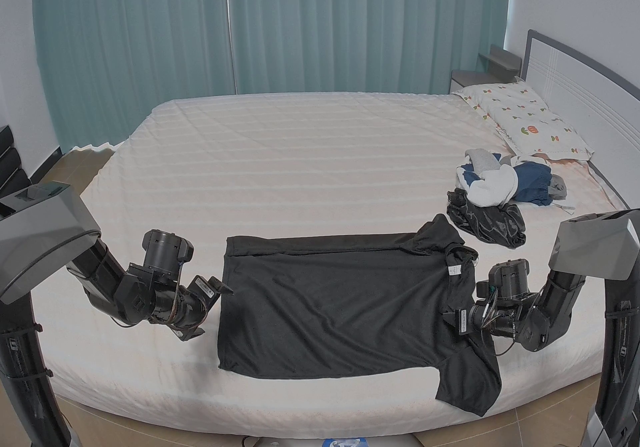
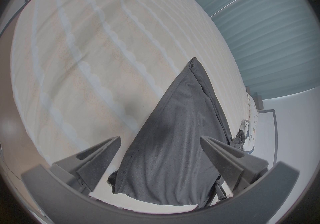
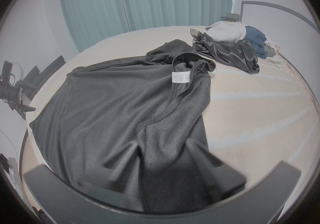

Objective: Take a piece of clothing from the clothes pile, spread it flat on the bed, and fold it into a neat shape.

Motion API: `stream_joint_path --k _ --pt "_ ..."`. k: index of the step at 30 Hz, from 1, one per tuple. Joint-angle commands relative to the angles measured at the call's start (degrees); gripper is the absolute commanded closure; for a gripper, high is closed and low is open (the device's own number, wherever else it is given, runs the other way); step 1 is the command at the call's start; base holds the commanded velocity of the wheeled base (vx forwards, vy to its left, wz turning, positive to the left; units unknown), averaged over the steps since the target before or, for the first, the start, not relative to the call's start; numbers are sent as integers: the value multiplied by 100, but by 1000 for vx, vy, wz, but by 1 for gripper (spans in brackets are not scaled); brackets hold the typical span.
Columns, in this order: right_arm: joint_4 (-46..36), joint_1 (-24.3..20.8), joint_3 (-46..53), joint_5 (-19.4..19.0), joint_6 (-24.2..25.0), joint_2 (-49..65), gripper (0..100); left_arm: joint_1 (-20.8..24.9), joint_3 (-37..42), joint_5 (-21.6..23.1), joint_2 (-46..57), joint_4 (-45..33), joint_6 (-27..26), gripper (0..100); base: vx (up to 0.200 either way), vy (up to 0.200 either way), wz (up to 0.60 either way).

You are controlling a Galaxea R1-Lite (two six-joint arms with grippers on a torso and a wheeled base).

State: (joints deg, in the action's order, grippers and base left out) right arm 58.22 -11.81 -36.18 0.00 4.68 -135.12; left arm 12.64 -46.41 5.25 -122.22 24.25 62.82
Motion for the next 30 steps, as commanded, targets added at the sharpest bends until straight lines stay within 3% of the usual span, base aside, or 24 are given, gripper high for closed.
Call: stream_joint_path --k 1,8,18,25,26,29,30 --pt "40 100 -3 0 -2 -23 100 1 27 -7 -12 1 2 0 0 0 0" --pt "198 461 234 -70 42 469 100 28 71 -16 -21 10 -6 0 0 0 0" --pt "198 1726 621 -844 384 715 100 89 106 -51 -38 36 -42 0 0 0 0" --pt "207 2130 630 -1002 595 513 100 98 159 -77 -38 36 -182 0 0 0 0" --pt "207 2192 621 -1055 727 425 0 98 202 -68 -38 36 -200 0 0 0 0" --pt "260 2192 621 -1116 859 408 0 116 229 -68 -30 36 -209 0 0 0 0" --pt "409 2192 630 -1116 1105 408 0 133 308 -77 -21 36 -279 0 0 0 0"
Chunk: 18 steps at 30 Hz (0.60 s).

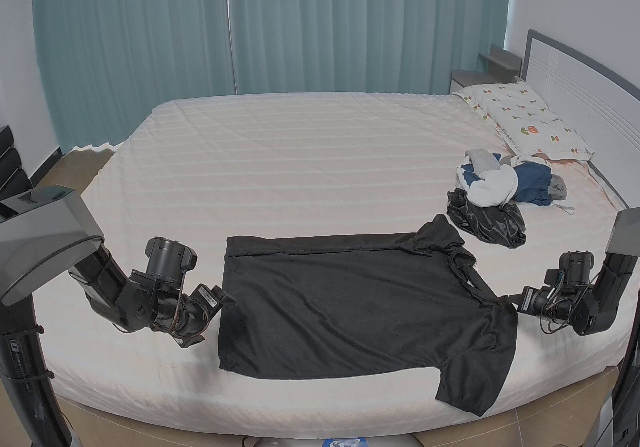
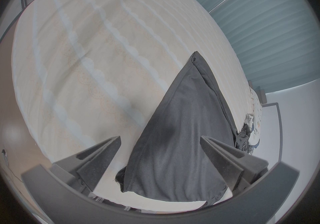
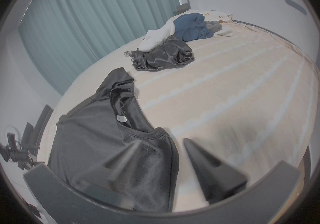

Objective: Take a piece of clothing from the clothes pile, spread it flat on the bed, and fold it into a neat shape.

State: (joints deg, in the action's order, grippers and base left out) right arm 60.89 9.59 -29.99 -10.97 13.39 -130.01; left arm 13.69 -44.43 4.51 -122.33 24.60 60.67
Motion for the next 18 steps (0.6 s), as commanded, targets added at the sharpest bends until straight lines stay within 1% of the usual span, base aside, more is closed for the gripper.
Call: stream_joint_path --k 1,3,4,5,9,12,15,18 --pt "239 60 11 7 384 -94 0 28 163 -12 -10 1 -170 0 0 0 0" --pt "432 69 90 7 674 -42 0 28 286 -20 16 1 -398 0 0 0 0" --pt "450 69 98 7 692 -42 0 28 295 -20 16 1 -407 0 0 0 0" --pt "617 60 309 -37 868 55 0 64 401 -20 34 10 -530 0 0 0 0" --pt "1065 -116 977 -116 920 257 0 222 603 -56 34 98 -583 0 0 0 0" --pt "1610 -283 1426 -133 929 266 0 406 814 -152 25 405 -636 0 0 0 0" --pt "2058 -344 1742 -142 938 204 0 617 893 -310 -36 686 -724 0 0 0 0" --pt "2287 -371 1935 -142 929 160 0 828 814 -565 -151 713 -724 0 0 0 0"
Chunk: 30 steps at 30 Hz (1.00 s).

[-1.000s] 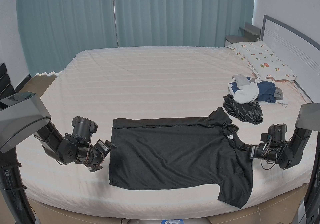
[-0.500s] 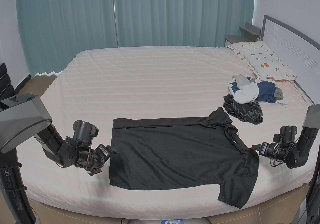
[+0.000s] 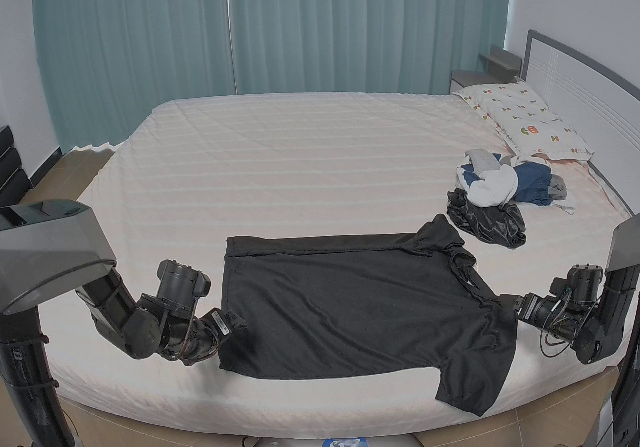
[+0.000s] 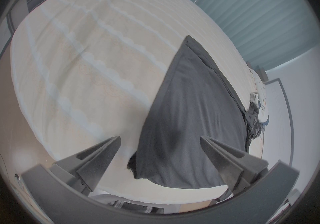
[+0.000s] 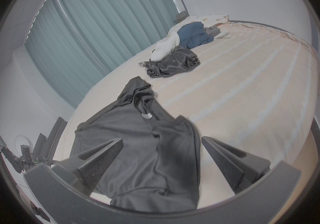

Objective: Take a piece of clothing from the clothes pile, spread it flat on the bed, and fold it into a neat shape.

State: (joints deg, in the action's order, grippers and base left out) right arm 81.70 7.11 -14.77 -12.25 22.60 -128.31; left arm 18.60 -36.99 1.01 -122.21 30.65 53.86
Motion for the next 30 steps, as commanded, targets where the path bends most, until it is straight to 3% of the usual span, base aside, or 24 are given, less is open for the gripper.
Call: stream_joint_path --k 1,7,14,15,25,30 --pt "223 -113 458 -14 7 -10 0 399 51 -286 -207 108 -51 0 0 0 0" --pt "241 -25 634 -155 7 34 0 601 7 -822 -505 117 -341 0 0 0 0" --pt "250 19 704 -401 7 -19 0 680 -213 -892 -646 73 -499 0 0 0 0" --pt "250 19 704 -401 7 -19 0 680 -213 -892 -646 73 -499 100 0 0 0" --pt "250 80 950 -401 -133 -371 0 706 148 -1173 -611 20 -561 100 0 0 0" --pt "303 28 1161 -418 -511 -625 0 583 288 -1270 -470 11 -569 100 0 0 0"
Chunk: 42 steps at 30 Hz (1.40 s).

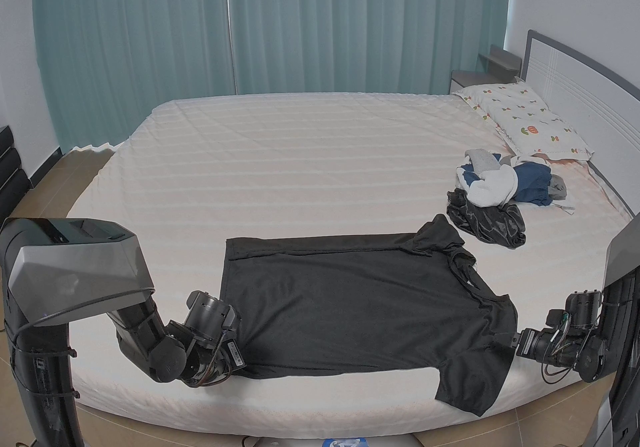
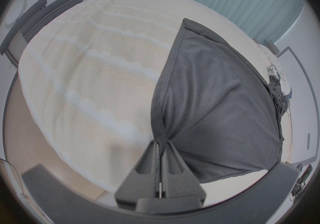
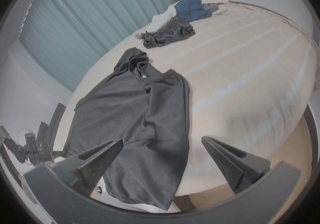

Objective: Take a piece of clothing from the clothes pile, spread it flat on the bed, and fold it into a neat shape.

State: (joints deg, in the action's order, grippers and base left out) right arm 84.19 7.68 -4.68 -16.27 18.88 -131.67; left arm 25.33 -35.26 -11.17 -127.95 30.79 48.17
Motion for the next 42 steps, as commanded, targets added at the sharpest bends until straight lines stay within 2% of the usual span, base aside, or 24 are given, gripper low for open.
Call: stream_joint_path --k 1,6,14,19,20,32,35,42 --pt "63 -30 152 -16 -148 -289 0 -90 115 -52 104 -3 0 100 0 0 0" --pt "528 -241 257 -60 -139 -614 0 -239 159 -167 130 -65 -150 100 0 0 0" --pt "537 -548 161 -7 -122 -772 0 -266 159 -167 104 -65 -158 100 0 0 0" --pt "537 -575 20 230 -131 -975 0 -266 159 -158 86 -56 -150 100 0 0 0" --pt "546 -575 2 256 -131 -1001 100 -266 159 -158 86 -47 -150 100 0 0 0" --pt "511 -329 468 274 -218 -667 100 -310 238 -131 209 -82 -167 100 0 0 0" --pt "467 -249 468 283 -227 -667 100 -310 361 -131 280 -109 -334 100 0 0 0" --pt "-412 -214 468 283 -631 -324 100 -310 502 -131 376 -715 -624 100 0 0 0"
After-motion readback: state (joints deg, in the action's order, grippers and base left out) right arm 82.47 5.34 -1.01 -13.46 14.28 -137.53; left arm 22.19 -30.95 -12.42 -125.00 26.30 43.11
